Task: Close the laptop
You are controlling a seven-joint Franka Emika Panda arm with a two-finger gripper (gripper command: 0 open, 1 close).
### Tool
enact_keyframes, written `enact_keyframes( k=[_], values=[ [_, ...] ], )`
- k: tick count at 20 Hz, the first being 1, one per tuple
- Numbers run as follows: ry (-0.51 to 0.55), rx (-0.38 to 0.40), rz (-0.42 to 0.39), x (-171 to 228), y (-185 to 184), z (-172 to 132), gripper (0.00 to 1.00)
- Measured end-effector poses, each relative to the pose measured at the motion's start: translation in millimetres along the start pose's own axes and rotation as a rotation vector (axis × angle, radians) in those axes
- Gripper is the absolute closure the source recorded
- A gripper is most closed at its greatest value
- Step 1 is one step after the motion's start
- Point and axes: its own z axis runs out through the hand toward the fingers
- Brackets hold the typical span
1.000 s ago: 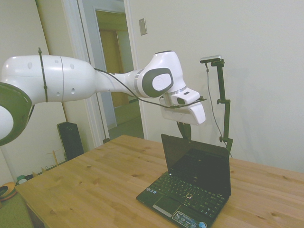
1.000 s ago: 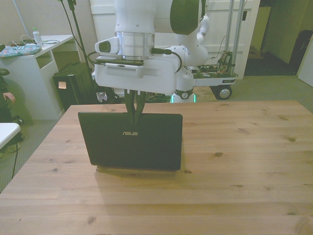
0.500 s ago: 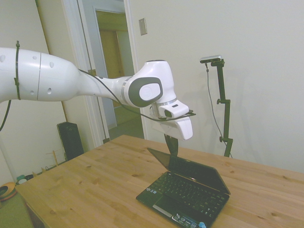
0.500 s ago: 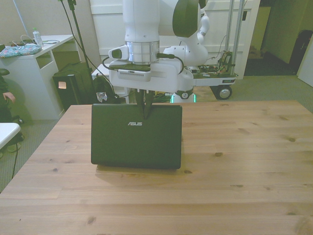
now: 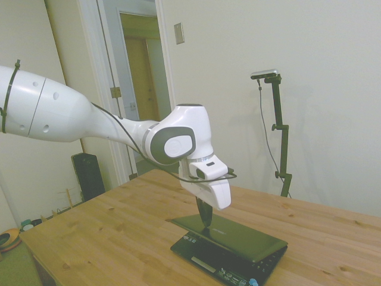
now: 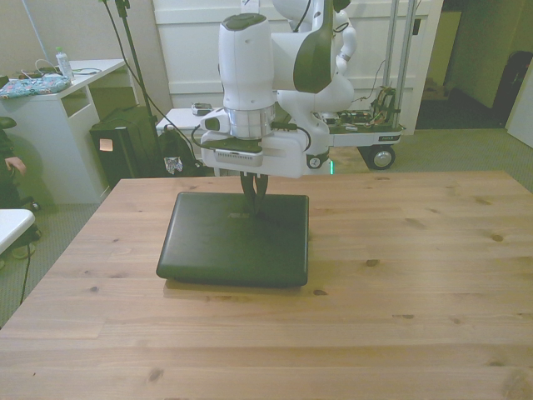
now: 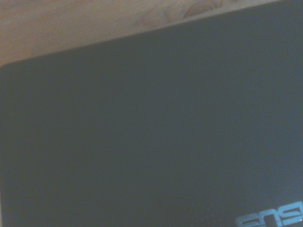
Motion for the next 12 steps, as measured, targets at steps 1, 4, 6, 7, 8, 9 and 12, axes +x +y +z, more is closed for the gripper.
enact_keyframes(
  k=[1, 4, 6, 7, 8, 9, 12],
  values=[
    [-0.002, -0.003, 0.000, -1.7, 1.9, 5.7, 1.00],
    [-0.008, -0.010, -0.001, -6.0, 6.2, 19.5, 1.00],
    [-0.008, -0.011, -0.004, -7.9, 6.6, 22.9, 1.00],
    [-0.008, -0.011, -0.006, -8.7, 5.9, 22.9, 1.00],
    [-0.007, -0.010, -0.008, -9.6, 5.1, 22.3, 1.00],
    [-0.006, -0.008, -0.011, -10.7, 4.2, 21.2, 1.00],
    [0.004, 0.011, -0.029, -18.6, -1.7, 9.5, 1.00]
  ],
)
